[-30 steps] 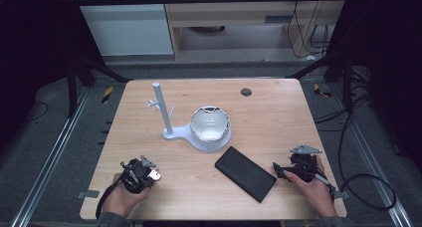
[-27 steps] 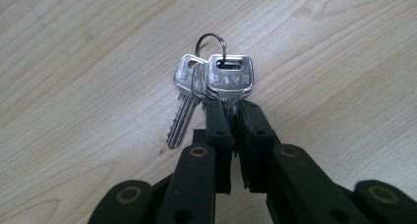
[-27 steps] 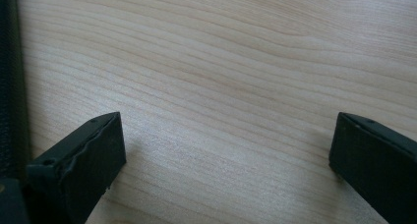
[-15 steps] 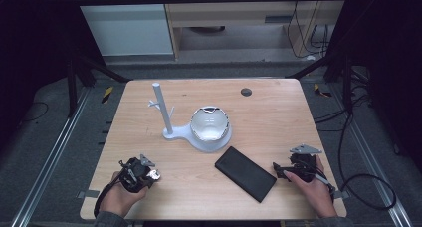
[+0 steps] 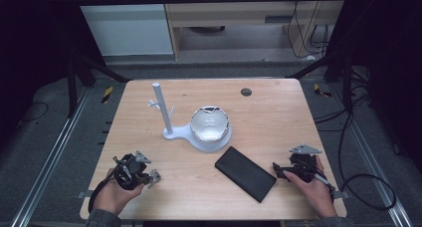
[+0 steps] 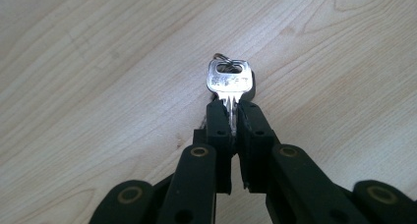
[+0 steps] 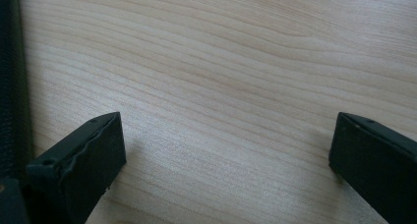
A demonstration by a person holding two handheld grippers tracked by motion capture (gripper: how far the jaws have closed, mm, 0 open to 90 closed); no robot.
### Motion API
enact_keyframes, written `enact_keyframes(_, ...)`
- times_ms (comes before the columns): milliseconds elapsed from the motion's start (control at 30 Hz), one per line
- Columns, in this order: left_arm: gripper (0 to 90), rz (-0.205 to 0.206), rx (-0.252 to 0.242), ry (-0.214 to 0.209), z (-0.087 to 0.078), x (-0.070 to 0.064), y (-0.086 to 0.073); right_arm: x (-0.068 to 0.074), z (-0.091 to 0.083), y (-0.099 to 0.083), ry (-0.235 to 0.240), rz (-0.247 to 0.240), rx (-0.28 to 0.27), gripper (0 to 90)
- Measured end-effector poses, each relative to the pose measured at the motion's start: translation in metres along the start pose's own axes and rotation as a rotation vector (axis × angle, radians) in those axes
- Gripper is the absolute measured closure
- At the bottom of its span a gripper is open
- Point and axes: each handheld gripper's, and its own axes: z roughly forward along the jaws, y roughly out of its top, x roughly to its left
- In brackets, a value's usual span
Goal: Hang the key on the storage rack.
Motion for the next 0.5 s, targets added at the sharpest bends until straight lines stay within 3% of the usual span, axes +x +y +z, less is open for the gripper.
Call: enact_keyframes(500, 85.0, 0.012, -0.064, 0.024, -0.050, 0.019, 0.033, 0.001, 0.000, 0.000, 0.008, 0.007, 0.003, 0.8)
